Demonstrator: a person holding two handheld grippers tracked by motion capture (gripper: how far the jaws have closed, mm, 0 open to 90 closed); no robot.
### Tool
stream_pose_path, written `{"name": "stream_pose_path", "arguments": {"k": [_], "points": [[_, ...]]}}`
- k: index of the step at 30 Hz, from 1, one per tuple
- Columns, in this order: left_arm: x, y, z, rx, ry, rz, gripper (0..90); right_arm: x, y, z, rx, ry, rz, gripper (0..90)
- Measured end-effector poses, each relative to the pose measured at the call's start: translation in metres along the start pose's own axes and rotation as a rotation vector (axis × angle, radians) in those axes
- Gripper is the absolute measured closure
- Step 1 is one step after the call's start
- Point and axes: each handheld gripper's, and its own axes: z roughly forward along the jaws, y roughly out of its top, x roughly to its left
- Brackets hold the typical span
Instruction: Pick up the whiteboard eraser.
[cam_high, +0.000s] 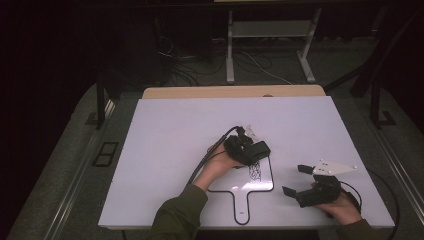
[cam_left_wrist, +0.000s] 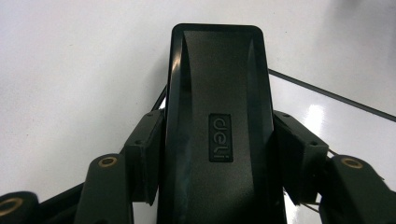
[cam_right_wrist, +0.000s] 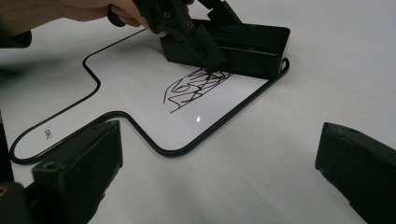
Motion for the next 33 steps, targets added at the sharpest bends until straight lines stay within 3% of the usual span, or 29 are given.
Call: {"name": "stream_pose_path", "arguments": {"k": [3, 5, 10, 19, 20, 33], "points": [[-0.002, -0.001, 0.001, -0.014, -0.001, -0.017, 39.3, 0.0, 0.0, 0.0, 0.0, -0.001, 0.0, 0.0], [-0.002, -0.001, 0.0, -0.009, 0.0, -0.002, 39.2, 0.0, 0.0, 0.0, 0.001, 0.0, -0.001, 0.0], [-0.008, -0.002, 0.0, -0.013, -0.009, -0.014, 39.2, 0.0, 0.0, 0.0, -0.002, -0.001, -0.001, 0.0], [-0.019, -0.003, -0.004, 0.003, -0.019, 0.023, 39.2, 0.0, 0.0, 0.0, -0.003, -0.003, -0.003, 0.0], [-0.019, -0.003, -0.005, 0.021, -0.022, 0.042, 39.3, 0.0, 0.0, 0.0, -0.002, -0.003, -0.001, 0.0], [-0.039, -0.005, -0.008, 0.024, -0.042, 0.08, 39.3, 0.0, 0.0, 0.0, -0.002, -0.004, -0.001, 0.0]]}}
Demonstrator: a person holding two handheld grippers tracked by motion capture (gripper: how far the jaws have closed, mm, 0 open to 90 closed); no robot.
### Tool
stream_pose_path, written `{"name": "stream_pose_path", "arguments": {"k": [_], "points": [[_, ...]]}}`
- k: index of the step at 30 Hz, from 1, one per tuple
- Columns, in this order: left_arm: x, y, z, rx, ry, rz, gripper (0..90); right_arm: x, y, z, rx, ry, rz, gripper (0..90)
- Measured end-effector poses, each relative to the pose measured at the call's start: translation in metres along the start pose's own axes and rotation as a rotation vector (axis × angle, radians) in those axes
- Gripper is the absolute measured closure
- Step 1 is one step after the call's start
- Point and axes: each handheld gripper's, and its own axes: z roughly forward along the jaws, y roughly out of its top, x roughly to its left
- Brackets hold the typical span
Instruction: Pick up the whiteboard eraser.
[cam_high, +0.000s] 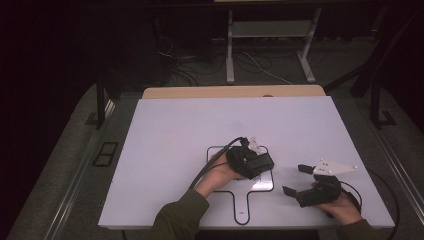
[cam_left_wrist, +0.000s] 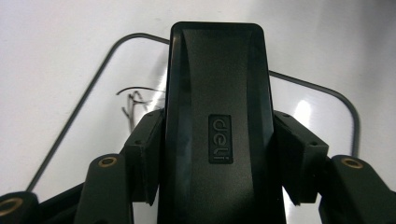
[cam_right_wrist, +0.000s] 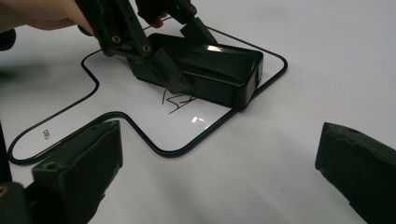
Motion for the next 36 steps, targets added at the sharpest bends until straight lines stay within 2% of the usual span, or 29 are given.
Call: {"name": "stream_pose_path", "arguments": {"k": [3, 7, 8, 9, 10, 11, 12, 13, 18, 22, 30, 31, 34, 36], "points": [[-0.006, 0.001, 0.001, -0.005, -0.006, 0.005, 39.3, 0.0, 0.0, 0.0, -0.002, 0.0, 0.0, 0.0], [-0.013, 0.003, 0.0, 0.008, -0.016, 0.031, 39.3, 0.0, 0.0, 0.0, -0.002, -0.001, 0.0, 0.0], [-0.015, 0.003, 0.001, -0.004, -0.015, 0.022, 39.3, 0.0, 0.0, 0.0, -0.002, -0.001, 0.0, 0.0], [-0.015, 0.003, 0.001, 0.006, -0.013, 0.036, 39.3, 0.0, 0.0, 0.0, -0.002, -0.001, 0.001, 0.0], [-0.014, 0.003, 0.001, 0.006, -0.012, 0.032, 39.3, 0.0, 0.0, 0.0, -0.002, -0.001, 0.002, 0.0], [-0.013, 0.003, 0.001, 0.009, -0.01, 0.036, 39.3, 0.0, 0.0, 0.0, -0.003, -0.001, 0.002, 0.0], [-0.012, 0.002, 0.001, -0.003, -0.009, 0.016, 39.3, 0.0, 0.0, -0.001, -0.002, -0.002, 0.0, 0.0], [-0.01, 0.002, 0.0, 0.008, -0.005, 0.024, 39.3, 0.0, 0.0, -0.001, -0.002, -0.002, 0.0, 0.0], [0.004, -0.005, -0.005, 0.013, 0.038, -0.004, 39.3, 0.0, 0.0, -0.001, -0.003, -0.003, 0.001, 0.0], [0.009, -0.009, -0.007, 0.008, 0.038, -0.023, 39.3, 0.0, 0.0, -0.001, -0.002, -0.003, 0.002, 0.0], [-0.01, -0.002, -0.004, 0.023, 0.02, 0.029, 39.3, 0.0, 0.0, -0.001, -0.004, -0.003, 0.002, 0.0], [-0.013, -0.002, -0.004, 0.026, 0.011, 0.017, 39.3, 0.0, 0.0, -0.001, -0.004, -0.003, 0.002, 0.0], [-0.021, -0.001, -0.004, 0.025, -0.007, 0.025, 39.2, 0.0, 0.0, -0.001, -0.006, -0.005, 0.0, 0.0], [-0.025, 0.0, -0.003, 0.03, -0.005, 0.038, 39.2, 0.0, 0.0, -0.001, -0.006, -0.005, 0.001, 0.0]]}}
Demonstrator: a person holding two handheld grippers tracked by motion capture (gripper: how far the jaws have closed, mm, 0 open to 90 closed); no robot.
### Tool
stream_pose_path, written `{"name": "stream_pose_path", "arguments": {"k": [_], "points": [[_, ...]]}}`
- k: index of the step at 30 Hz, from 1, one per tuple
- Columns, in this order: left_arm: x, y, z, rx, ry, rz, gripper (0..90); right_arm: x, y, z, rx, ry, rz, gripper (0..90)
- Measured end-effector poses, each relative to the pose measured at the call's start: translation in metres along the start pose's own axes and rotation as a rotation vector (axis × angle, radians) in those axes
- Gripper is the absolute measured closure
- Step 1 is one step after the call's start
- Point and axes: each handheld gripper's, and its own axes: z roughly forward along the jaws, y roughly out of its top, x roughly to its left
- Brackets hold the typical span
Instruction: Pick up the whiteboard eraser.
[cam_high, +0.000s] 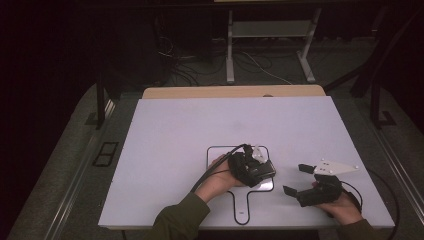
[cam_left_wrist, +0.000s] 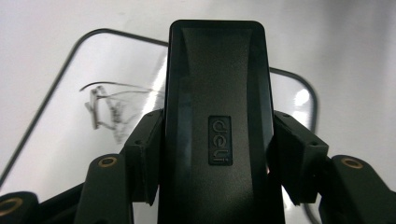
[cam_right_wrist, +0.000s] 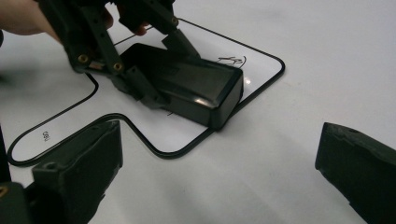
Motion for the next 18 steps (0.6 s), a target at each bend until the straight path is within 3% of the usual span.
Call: {"name": "stream_pose_path", "arguments": {"k": [3, 5, 6, 10, 12, 18], "points": [[0.004, 0.0, 0.0, 0.0, 0.002, -0.01, 39.2, 0.0, 0.0, 0.0, 0.002, 0.001, 0.0, 0.0], [0.009, -0.002, 0.0, -0.002, 0.024, -0.021, 39.3, 0.0, 0.0, 0.0, 0.002, 0.001, -0.001, 0.0], [0.014, -0.002, 0.0, -0.002, 0.042, -0.006, 39.3, 0.001, 0.0, 0.0, 0.003, 0.001, -0.001, 0.0], [0.022, -0.005, -0.001, -0.008, 0.045, -0.041, 39.3, 0.0, 0.0, 0.001, 0.003, 0.001, -0.001, 0.0], [0.02, -0.004, -0.001, -0.006, 0.049, -0.029, 39.3, 0.0, 0.0, 0.001, 0.004, 0.001, -0.001, 0.0], [0.002, 0.003, 0.003, -0.002, -0.006, -0.003, 39.3, 0.0, 0.0, 0.0, 0.001, 0.0, -0.002, 0.0]]}}
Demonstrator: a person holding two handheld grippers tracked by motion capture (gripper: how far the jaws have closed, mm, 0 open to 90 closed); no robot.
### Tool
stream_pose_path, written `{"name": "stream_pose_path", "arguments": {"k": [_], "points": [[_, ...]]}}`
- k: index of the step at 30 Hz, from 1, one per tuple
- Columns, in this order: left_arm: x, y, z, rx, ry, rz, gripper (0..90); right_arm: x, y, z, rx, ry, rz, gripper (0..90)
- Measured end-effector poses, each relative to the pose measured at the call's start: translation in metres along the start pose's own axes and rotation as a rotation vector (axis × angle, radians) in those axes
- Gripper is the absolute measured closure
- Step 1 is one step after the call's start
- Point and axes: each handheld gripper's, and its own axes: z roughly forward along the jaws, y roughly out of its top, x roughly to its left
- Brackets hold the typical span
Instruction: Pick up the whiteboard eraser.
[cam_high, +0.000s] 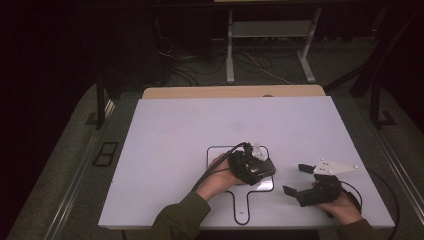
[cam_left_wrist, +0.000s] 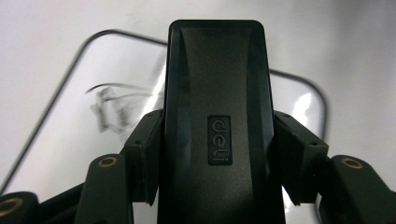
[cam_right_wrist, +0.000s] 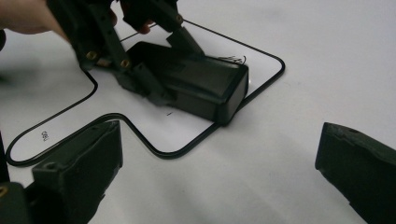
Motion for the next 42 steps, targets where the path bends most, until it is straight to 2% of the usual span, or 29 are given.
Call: {"name": "stream_pose_path", "arguments": {"k": [2, 4, 5, 7, 9, 11, 15, 16, 19, 21, 31, 35, 37, 42], "points": [[-0.004, 0.002, 0.001, 0.0, 0.004, 0.013, 39.3, 0.0, 0.0, 0.0, -0.002, -0.002, 0.0, 0.0], [-0.002, 0.003, 0.002, 0.001, 0.003, 0.006, 39.3, 0.0, 0.0, -0.001, -0.004, -0.002, 0.0, 0.0], [0.001, 0.002, 0.002, 0.0, 0.013, 0.018, 39.3, 0.0, 0.0, -0.001, -0.003, -0.002, 0.0, 0.0], [0.006, 0.001, 0.001, 0.002, 0.037, 0.005, 39.3, 0.0, 0.0, -0.001, -0.004, -0.002, 0.0, 0.0], [0.009, 0.0, 0.0, -0.001, 0.043, -0.011, 39.3, 0.0, 0.0, -0.001, -0.004, -0.002, 0.001, 0.0], [0.008, 0.0, 0.0, 0.001, 0.045, -0.01, 39.3, 0.0, 0.0, -0.001, -0.005, -0.002, 0.001, 0.0], [0.0, 0.002, 0.001, 0.004, 0.001, 0.01, 39.3, 0.0, 0.0, -0.001, -0.003, -0.002, -0.002, 0.0], [-0.004, 0.003, 0.002, 0.0, -0.006, 0.001, 39.3, 0.0, 0.0, -0.001, -0.004, -0.002, -0.001, 0.0], [-0.006, 0.004, 0.002, 0.007, 0.002, 0.013, 39.3, 0.0, 0.0, -0.001, -0.003, -0.002, 0.0, 0.0], [0.0, 0.003, 0.002, 0.006, 0.023, 0.018, 39.3, 0.0, 0.0, -0.001, -0.004, -0.003, 0.0, 0.0], [0.026, -0.007, -0.004, 0.011, 0.1, -0.059, 39.3, 0.0, 0.0, 0.0, -0.003, -0.003, -0.002, 0.0], [0.035, -0.01, -0.007, 0.019, 0.12, -0.075, 39.3, 0.0, 0.0, 0.0, 0.0, -0.002, -0.001, 0.0], [0.038, -0.012, -0.008, 0.016, 0.127, -0.096, 39.3, 0.0, 0.0, 0.0, -0.002, -0.003, -0.001, 0.0], [0.043, -0.014, -0.009, 0.021, 0.129, -0.101, 39.3, 0.0, 0.0, 0.0, -0.001, -0.003, -0.001, 0.0]]}}
